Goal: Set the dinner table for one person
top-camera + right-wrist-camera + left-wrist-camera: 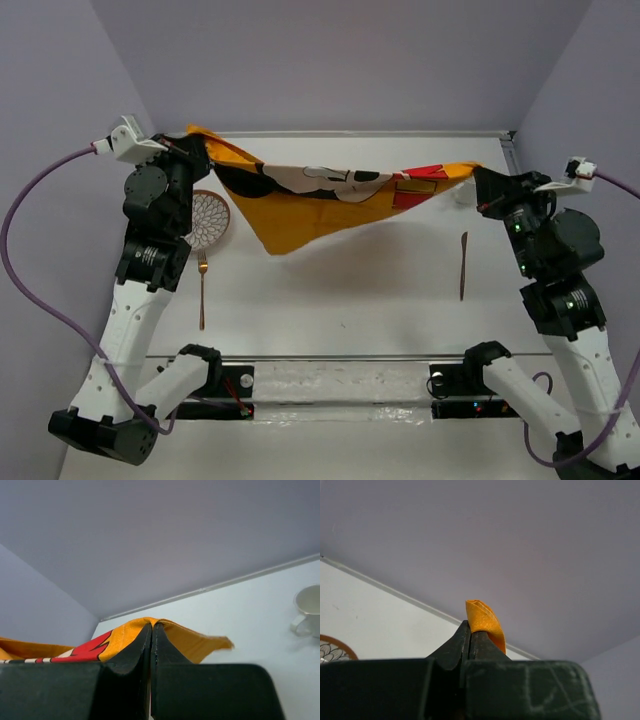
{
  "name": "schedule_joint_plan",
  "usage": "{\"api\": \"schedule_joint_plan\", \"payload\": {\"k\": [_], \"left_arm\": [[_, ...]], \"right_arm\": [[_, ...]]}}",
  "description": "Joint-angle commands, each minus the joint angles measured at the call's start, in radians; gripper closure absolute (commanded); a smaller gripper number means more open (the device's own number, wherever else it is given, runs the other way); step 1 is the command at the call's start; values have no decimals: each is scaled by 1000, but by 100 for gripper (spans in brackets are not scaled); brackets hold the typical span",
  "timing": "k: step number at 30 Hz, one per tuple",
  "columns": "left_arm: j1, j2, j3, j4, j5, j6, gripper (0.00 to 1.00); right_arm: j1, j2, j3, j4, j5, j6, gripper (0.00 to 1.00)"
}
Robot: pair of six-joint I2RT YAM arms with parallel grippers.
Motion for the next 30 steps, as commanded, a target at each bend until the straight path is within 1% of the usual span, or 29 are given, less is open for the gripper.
{"api": "schedule_joint_plan", "payload": {"k": [1,4,6,8,11,13,16,17,19,20,22,23,24,26,27,28,29,30], "left_arm": [[3,-32,27,-106,-30,42,100],[2,-23,8,-115,-24,44,100],[2,-6,-12,-105,-11,44,100],[3,51,-6,-103,1,51,100],[6,149,16,-80,16,53,100],[17,230,40,-69,21,48,100],[77,321,143,-39,73,19,100],[98,388,225,-40,134,-5,100],[156,487,328,-60,194,-33,100],[170,512,431,-93,240,-53,100],[189,551,543,-123,265,-61,100],[189,549,562,-124,265,-57,100],[189,543,568,-125,266,-56,100],[189,500,518,-99,280,-62,100],[189,452,472,-74,286,-77,100],[189,421,350,-4,320,-87,100],[189,395,282,24,328,-97,100],[189,346,218,47,337,-108,100]], "right_arm": [[-5,-18,83,-161,90,-79,100],[-5,8,111,-166,93,-86,100],[-5,62,125,-155,118,-99,100],[-5,134,131,-140,144,-111,100],[-14,212,138,-56,148,-134,100],[-28,313,176,-21,135,-137,100],[-64,436,267,13,81,-135,100],[-98,518,354,12,43,-132,100],[-129,621,451,7,-5,-131,100],[-156,648,553,-12,-14,-134,100],[-169,685,679,-31,-28,-143,100],[-169,689,707,-37,-30,-149,100],[-169,688,727,-42,-30,-155,100],[-169,674,734,-46,-39,-165,100],[-169,648,693,-45,-51,-165,100],[-169,634,657,-40,-53,-163,100],[-169,605,614,-25,-56,-157,100],[-178,588,502,-13,-59,-154,100]]}}
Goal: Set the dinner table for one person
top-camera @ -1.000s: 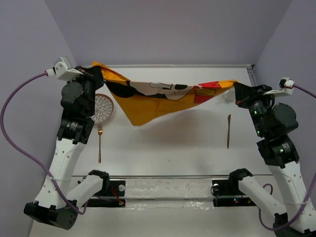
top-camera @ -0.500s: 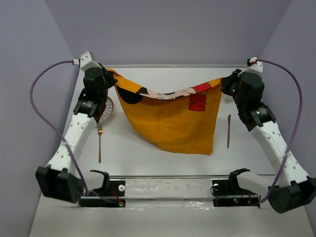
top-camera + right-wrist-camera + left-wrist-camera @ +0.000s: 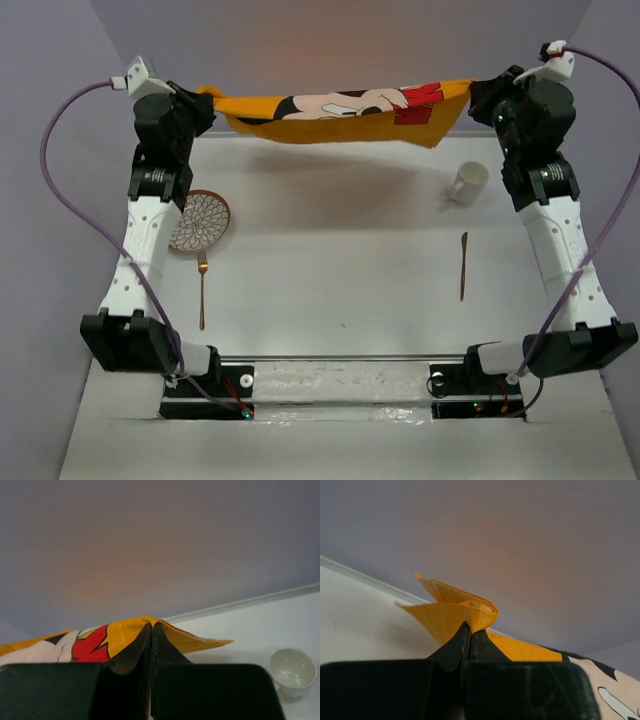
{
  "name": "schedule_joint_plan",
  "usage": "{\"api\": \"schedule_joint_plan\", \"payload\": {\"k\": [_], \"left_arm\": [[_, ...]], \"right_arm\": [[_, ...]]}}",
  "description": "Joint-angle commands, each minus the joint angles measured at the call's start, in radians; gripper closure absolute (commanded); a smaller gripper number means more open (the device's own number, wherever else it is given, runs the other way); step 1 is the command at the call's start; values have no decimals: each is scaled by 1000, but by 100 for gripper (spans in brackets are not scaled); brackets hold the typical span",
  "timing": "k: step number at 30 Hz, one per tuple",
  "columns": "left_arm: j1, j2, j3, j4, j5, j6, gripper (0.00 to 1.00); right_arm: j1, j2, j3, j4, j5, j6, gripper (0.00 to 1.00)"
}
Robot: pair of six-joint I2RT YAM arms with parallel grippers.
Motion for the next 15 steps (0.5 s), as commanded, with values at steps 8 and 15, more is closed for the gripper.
{"api": "schedule_joint_plan", "payload": {"k": [8,15], "left_arm": [[10,-257,-838,414,114,-131,100],[-4,-216,-1103,546,126,-154,100]], "right_arm": [[-20,-239,-788,237,-57,87,100],[-20,-196,-1064,317,-76,163,100]]}}
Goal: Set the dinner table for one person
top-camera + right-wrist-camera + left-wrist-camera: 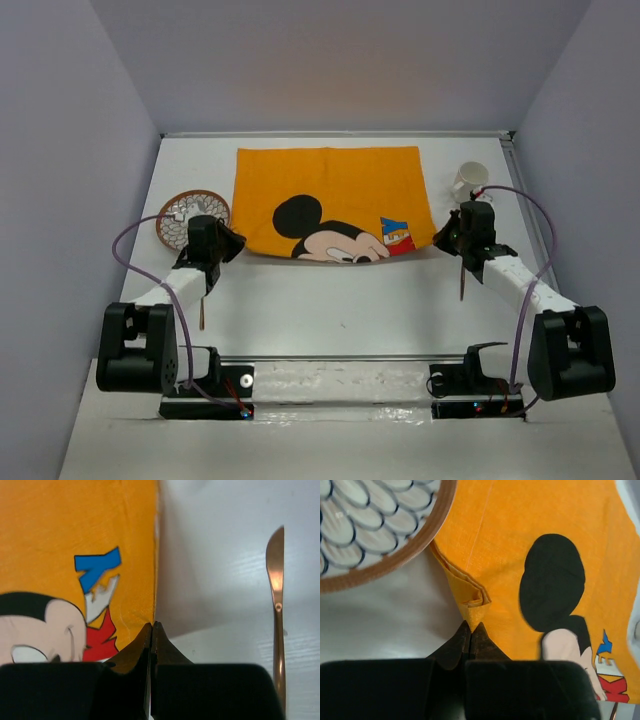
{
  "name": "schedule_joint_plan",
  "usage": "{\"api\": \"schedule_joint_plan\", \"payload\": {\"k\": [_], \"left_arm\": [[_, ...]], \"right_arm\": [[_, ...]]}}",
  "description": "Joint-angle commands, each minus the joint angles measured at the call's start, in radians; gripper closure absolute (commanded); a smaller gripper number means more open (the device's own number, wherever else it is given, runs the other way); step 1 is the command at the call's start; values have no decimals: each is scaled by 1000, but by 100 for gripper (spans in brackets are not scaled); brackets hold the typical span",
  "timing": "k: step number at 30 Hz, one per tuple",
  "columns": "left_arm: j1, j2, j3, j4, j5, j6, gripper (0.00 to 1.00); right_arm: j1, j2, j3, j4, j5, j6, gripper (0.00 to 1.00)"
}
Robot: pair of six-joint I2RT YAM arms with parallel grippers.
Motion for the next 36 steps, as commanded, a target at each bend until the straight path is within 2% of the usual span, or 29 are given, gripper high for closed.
{"api": "schedule_joint_plan", "payload": {"k": [1,7,9,11,15,18,22,26,36], "left_arm": [[-12,-54,-82,189,18,-27,100],[-18,-170,-224,189,5,-42,100],[-18,-224,-269,183,7,-53,93],[-16,-274,-298,151,-7,-52,91],[-18,-359,-361,113,-9,-67,98],[-18,-391,-384,97,-10,-78,99],[-18,-426,-390,70,-35,-75,82],[-18,-426,-384,56,-35,-73,73],[-18,-419,-375,47,-47,-58,73]], "right_arm": [[-6,-22,-78,131,-17,58,100],[-6,-54,-173,113,-25,95,100],[-6,-74,-207,87,-30,104,100],[-6,-111,-241,76,-24,114,100],[-6,-190,-267,4,-27,129,100],[-6,-227,-271,-51,-30,134,100],[-6,-298,-302,-94,-36,147,100],[-6,-361,-317,-129,-57,157,100],[-6,-466,-337,-215,-62,232,100]]}}
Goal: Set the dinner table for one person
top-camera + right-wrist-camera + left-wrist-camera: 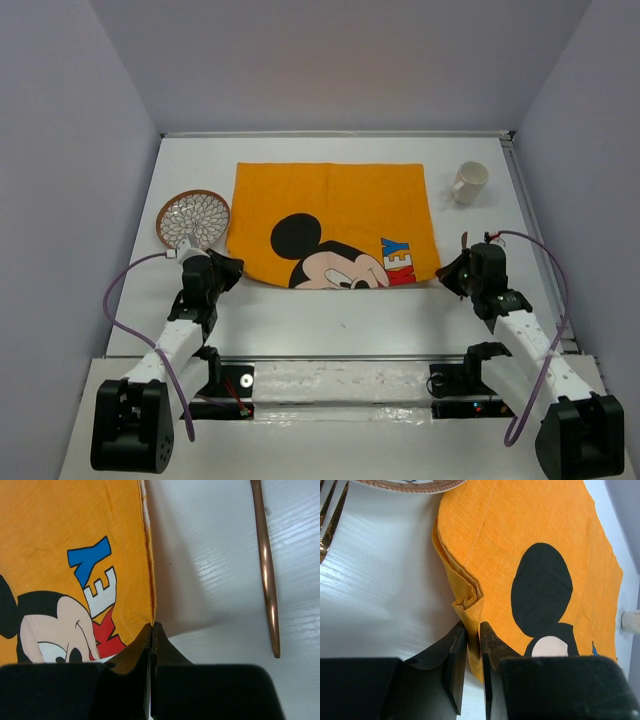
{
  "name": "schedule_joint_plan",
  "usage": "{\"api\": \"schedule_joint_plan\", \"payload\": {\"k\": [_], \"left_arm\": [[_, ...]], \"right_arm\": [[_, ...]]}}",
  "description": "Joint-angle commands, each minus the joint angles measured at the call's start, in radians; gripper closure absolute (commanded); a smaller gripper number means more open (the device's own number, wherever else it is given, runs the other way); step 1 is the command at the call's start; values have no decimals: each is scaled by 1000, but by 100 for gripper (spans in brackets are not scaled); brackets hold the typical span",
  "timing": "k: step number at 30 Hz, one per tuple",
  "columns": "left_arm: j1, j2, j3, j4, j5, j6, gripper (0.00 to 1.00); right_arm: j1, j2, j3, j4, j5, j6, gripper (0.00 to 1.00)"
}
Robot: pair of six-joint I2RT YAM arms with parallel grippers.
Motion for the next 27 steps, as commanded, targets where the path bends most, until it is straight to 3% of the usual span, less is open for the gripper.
{"api": "schedule_joint_plan", "payload": {"k": [1,7,9,10,11,12,13,15,16,18,20,27], "left_arm": [[-4,-11,9,8,-11,18,73],[-4,-58,12,-47,-8,20,73],[-4,-78,12,-61,-9,20,65],[-3,-89,12,-65,-11,18,58],[-3,-102,15,-73,-11,20,30],[-3,-109,20,-78,-9,20,2],[-4,-116,26,-82,-9,18,1],[-4,-130,62,-111,-11,27,1],[-4,-150,81,-127,-12,32,1],[-4,-193,150,-177,-23,49,1],[-4,-224,237,-229,-34,72,1],[-3,-304,477,-340,-89,176,1]], "right_arm": [[-6,-51,-9,-49,-10,44,100],[-6,-116,-9,-91,9,69,100],[-6,-117,-9,-94,13,72,100],[-6,-113,-6,-94,12,72,94],[-6,-109,-5,-97,6,72,78],[-6,-103,-3,-97,4,72,68],[-6,-105,3,-97,3,65,48],[-6,-109,17,-108,-2,39,30],[-6,-123,27,-114,1,31,15],[-6,-142,67,-134,3,6,6],[-6,-165,110,-144,3,-5,0],[-6,-165,234,-149,-59,-47,0]]}}
